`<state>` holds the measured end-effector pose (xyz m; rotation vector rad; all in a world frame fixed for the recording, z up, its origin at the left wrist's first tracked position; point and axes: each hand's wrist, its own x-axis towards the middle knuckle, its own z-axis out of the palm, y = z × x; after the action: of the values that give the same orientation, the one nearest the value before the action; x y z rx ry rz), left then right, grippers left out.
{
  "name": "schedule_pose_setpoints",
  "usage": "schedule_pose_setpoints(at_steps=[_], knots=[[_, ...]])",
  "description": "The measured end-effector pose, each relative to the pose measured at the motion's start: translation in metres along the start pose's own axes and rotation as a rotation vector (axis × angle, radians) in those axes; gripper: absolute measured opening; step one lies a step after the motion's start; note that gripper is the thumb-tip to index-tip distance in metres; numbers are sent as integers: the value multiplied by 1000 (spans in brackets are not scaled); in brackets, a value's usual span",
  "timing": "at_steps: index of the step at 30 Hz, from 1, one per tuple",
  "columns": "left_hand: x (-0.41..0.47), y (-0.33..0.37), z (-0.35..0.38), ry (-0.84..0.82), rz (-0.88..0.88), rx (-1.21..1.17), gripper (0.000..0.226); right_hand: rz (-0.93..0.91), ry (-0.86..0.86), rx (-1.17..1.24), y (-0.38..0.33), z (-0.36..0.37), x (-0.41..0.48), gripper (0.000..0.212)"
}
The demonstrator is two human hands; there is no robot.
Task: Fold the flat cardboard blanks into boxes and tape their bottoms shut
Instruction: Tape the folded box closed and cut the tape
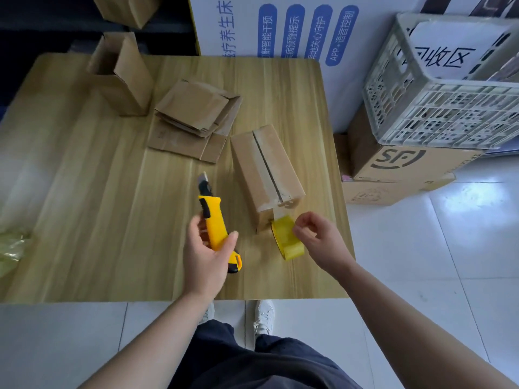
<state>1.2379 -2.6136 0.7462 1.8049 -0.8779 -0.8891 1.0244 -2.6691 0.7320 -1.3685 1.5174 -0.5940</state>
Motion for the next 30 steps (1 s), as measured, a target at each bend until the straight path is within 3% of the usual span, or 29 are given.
schedule_pose_setpoints(at_steps=[3, 8, 14, 16, 19, 24, 28, 30], knots=[[-18, 19, 14, -106, 150, 6, 45, -28, 10, -29, -12, -8, -5, 10], [-33, 32, 49, -261, 287, 80, 43, -63, -87, 244, -33, -19, -18, 15], [-34, 38, 74, -306, 361, 131, 45, 12, -108, 323, -34, -35, -21, 23], [-35, 35, 76, -318, 287, 71, 43, 46, -92, 376, -31, -44, -19, 23], [-31, 23, 78, -252, -15, 39, 33, 100, -71, 359, -26, -60, -12, 20], [-16, 6, 94, -319, -404, -140, 53, 135, -120, 203, -24, -76, -5, 12], [-14, -2, 109, -275, -447, -199, 43, -3, -124, -158, -31, -83, -4, 28], [-11, 1, 109, -262, -416, -154, 44, -56, -154, -217, -34, -89, -4, 33]])
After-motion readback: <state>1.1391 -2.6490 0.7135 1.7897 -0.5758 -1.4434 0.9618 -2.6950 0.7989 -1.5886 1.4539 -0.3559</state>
